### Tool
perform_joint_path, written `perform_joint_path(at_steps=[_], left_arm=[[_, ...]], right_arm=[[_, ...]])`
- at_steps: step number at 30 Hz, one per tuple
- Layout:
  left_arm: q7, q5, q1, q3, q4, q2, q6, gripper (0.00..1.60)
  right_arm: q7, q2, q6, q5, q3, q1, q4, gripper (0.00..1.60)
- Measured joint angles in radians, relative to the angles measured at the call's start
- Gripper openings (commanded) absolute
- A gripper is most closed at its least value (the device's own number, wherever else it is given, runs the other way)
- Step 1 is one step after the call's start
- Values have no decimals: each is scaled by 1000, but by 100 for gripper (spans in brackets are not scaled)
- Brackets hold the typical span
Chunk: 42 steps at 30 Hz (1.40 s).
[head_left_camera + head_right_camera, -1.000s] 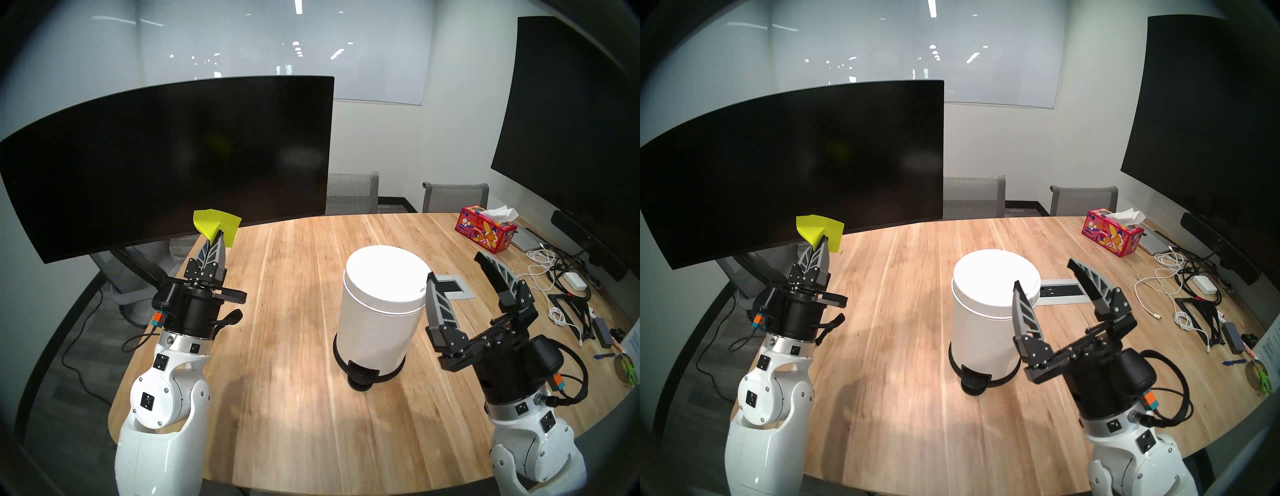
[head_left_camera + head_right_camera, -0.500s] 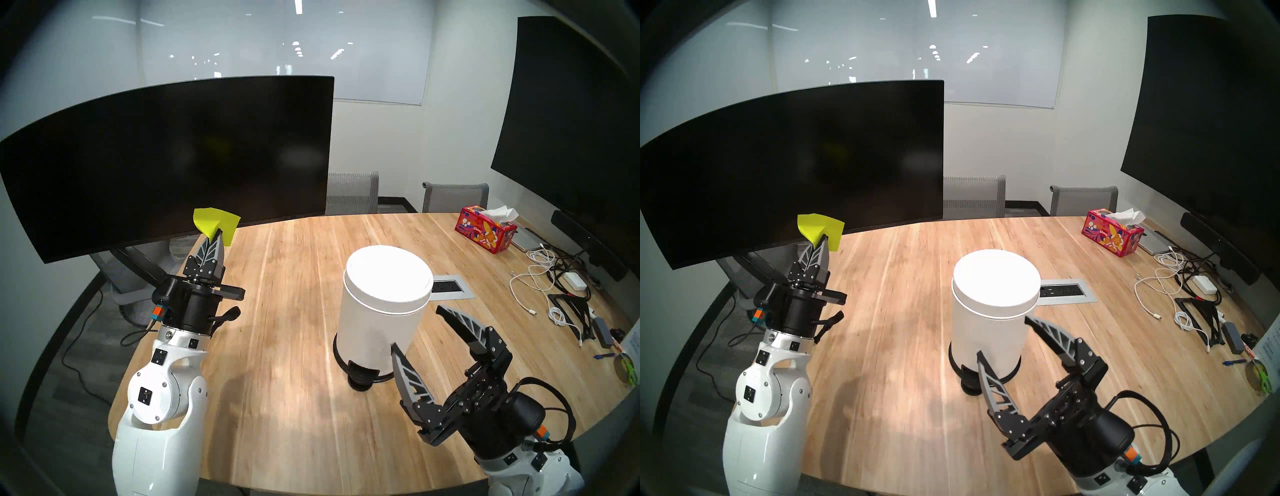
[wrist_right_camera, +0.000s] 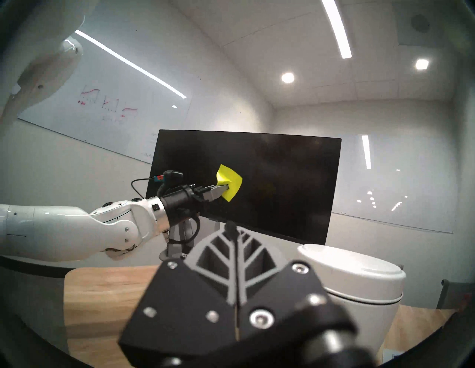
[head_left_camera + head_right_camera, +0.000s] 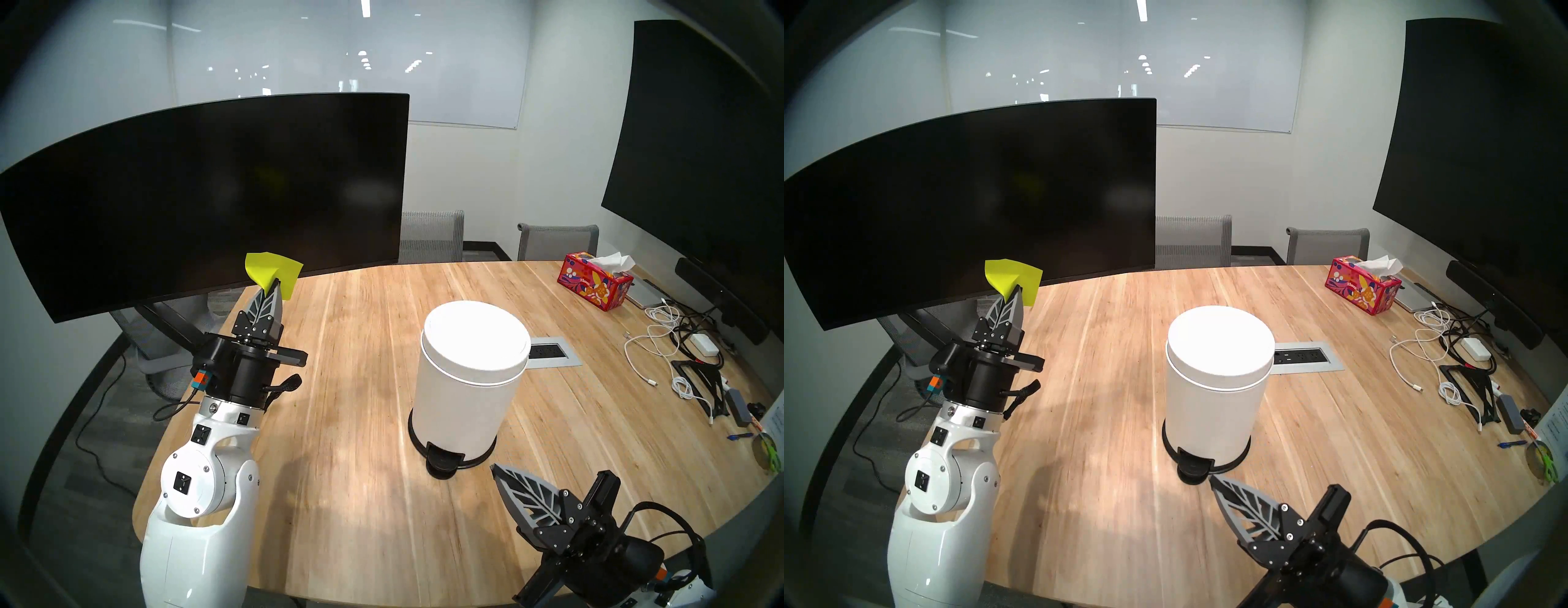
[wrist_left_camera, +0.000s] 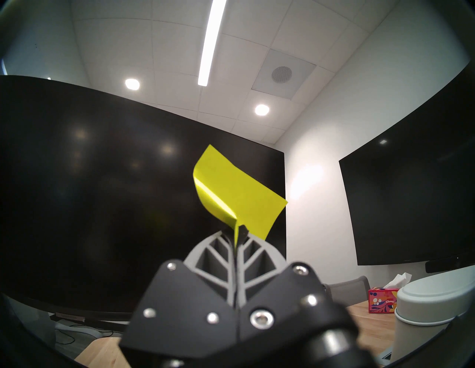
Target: Peel the sticky note off the monitor, open the trash can lid and drop the sticker into the trash can
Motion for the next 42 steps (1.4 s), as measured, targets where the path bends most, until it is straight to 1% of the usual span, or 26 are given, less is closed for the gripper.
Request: perform_joint_path(at_steps=[3, 6, 13, 18, 23, 25, 27, 28, 34, 39, 42], left_arm=[[1, 0, -1, 5, -4, 1, 2, 0], [2, 1, -1, 11, -9, 2, 5, 0], [8, 4, 0, 15, -23, 6, 15, 0], [14, 7, 1, 15, -34, 9, 31, 0], [20, 8, 7, 14, -44, 11, 47, 0], [22, 8, 10, 14, -46, 11, 51, 0], [25, 8, 15, 13, -50, 12, 59, 0], [26, 8, 16, 13, -51, 12, 61, 0], [34, 7, 24, 5, -56, 13, 66, 0], [37, 1, 26, -3, -57, 14, 65, 0], [40, -6, 24, -9, -57, 15, 65, 0]], right_arm=[[12, 0, -10, 8, 29, -28, 0, 0], [28, -4, -16, 20, 73, -52, 0, 0], [72, -23, -11, 48, 154, -74, -1, 0], [133, -37, 44, 71, 204, -82, -3, 0], [175, -50, 114, 97, 231, -86, -4, 0], [179, -51, 132, 106, 236, -87, -4, 0], [181, -48, 171, 123, 233, -88, -4, 0], [181, -46, 179, 125, 230, -88, -4, 0], [176, -30, 264, 118, 173, -66, -4, 0], [153, -22, 331, 64, 119, -25, -4, 0], [121, -20, 388, 5, 85, 16, -4, 0]])
